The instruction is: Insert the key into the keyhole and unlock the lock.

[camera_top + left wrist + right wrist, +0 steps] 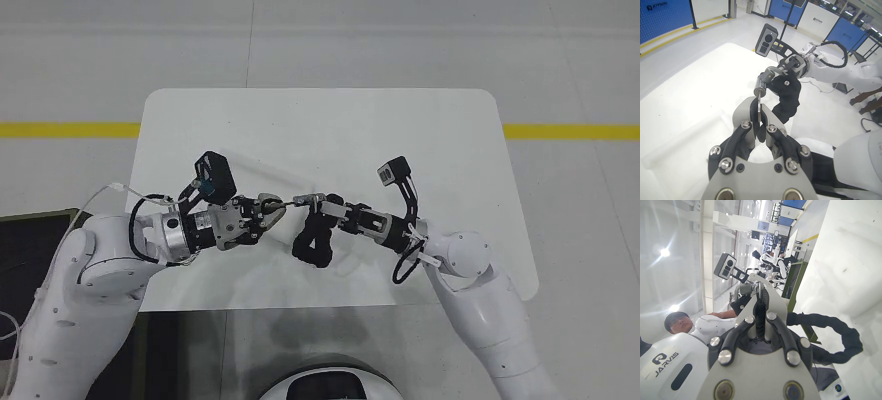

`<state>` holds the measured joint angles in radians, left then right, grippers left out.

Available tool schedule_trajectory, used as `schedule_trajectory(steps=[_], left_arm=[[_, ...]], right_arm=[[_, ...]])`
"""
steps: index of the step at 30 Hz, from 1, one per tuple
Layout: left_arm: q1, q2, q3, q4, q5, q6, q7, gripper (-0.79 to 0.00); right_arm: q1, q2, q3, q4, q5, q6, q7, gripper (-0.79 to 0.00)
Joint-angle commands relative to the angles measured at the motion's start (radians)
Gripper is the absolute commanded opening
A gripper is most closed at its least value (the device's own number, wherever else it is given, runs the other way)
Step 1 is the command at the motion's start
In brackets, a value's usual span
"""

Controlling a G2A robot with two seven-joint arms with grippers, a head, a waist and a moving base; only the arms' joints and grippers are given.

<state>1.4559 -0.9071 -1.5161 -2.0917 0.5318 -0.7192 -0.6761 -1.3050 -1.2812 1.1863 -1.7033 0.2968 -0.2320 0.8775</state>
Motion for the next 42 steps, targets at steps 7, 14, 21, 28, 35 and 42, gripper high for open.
schedule_trajectory(steps=[7, 14, 21, 28, 35, 42], left_arm=[[0.043, -0.005, -0.012, -0.049, 0.364, -0.08, 0.192, -0.785], [0.09, -0.015, 0.021, -0.063, 0.704, -0.024, 0.44, -0.785], [0.11, -0.018, 0.034, -0.06, 0.875, 0.055, 0.546, 0.0], [0.11, -0.018, 0.034, -0.06, 0.875, 0.055, 0.546, 0.0], [0.11, -0.018, 0.034, -0.06, 0.875, 0.055, 0.546, 0.0], [0.11, -0.018, 0.034, -0.06, 0.875, 0.055, 0.546, 0.0]], right_arm=[[0.009, 0.006, 0.008, 0.008, 0.003, 0.012, 0.003, -0.785], [0.018, 0.011, 0.008, 0.014, -0.001, 0.035, 0.012, -0.785], [0.011, 0.022, 0.051, 0.0, -0.055, 0.031, -0.036, -0.785], [-0.046, 0.055, 0.218, -0.092, -0.38, 0.033, -0.179, -0.785], [-0.115, 0.082, 0.16, -0.233, -1.222, 0.081, -0.283, -0.785], [-0.138, 0.08, 0.031, -0.221, -1.691, 0.177, -0.452, -0.785]])
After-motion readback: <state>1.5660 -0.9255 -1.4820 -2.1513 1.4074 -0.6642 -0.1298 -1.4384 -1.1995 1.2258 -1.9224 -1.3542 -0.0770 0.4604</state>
